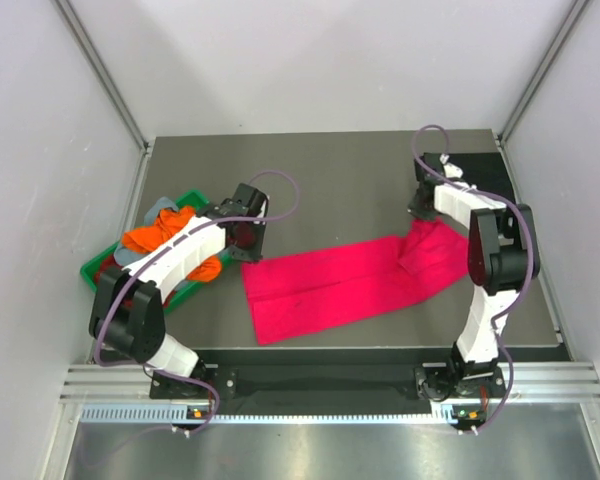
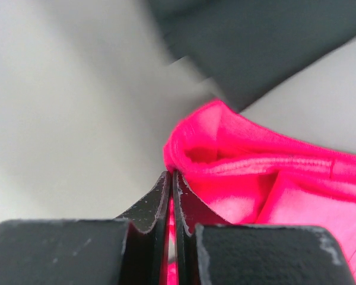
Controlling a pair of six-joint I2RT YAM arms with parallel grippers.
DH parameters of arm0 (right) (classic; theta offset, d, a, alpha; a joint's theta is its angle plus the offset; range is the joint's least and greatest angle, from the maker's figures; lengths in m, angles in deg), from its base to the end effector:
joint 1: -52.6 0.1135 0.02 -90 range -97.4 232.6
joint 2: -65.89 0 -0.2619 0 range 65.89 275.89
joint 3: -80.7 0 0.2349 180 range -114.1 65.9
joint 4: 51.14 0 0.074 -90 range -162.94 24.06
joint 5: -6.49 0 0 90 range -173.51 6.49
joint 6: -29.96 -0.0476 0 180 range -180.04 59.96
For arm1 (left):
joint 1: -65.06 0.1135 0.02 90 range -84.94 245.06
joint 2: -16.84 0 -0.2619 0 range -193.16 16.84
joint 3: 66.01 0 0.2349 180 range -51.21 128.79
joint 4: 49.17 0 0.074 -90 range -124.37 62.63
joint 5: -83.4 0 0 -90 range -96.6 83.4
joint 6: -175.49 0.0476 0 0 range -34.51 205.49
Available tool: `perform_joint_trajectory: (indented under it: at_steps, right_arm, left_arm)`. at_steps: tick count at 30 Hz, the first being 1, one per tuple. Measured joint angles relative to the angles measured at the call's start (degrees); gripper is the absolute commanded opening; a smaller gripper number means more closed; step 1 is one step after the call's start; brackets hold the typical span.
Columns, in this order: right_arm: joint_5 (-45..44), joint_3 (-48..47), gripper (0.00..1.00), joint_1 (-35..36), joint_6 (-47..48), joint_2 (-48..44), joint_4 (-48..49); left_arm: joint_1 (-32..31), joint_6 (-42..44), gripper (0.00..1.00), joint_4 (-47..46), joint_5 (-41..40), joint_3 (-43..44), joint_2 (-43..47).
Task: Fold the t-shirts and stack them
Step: Fold the tshirt
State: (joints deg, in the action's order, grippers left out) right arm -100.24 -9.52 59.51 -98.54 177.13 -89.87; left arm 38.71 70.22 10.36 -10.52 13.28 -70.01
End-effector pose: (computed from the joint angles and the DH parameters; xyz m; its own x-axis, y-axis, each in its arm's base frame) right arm 0.3932 0.0338 0.1701 -0.6532 0.5214 -0.5491 0.5563 0.8224 0.1190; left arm 0.2575 -0.1239 0.2322 -0.9066 0.1558 -0.3921 0.1868 0.9815 -0.0418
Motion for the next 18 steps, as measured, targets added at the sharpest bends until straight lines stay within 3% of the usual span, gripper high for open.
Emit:
perform_joint_trajectory:
  at_steps: [9, 18]
  right_arm:
    - [3.23, -5.03, 0.0, 7.23, 0.0, 4.44, 2.1]
    - [7.85, -18.43, 0.0, 7.98, 1.88, 14.25, 3.06]
  left_arm:
    - [0.0, -0.7, 0.24, 1.07, -0.2, 0.0, 0.83]
    - [0.0, -1.4, 0.24, 2.19, 0.0, 1.07, 2.64]
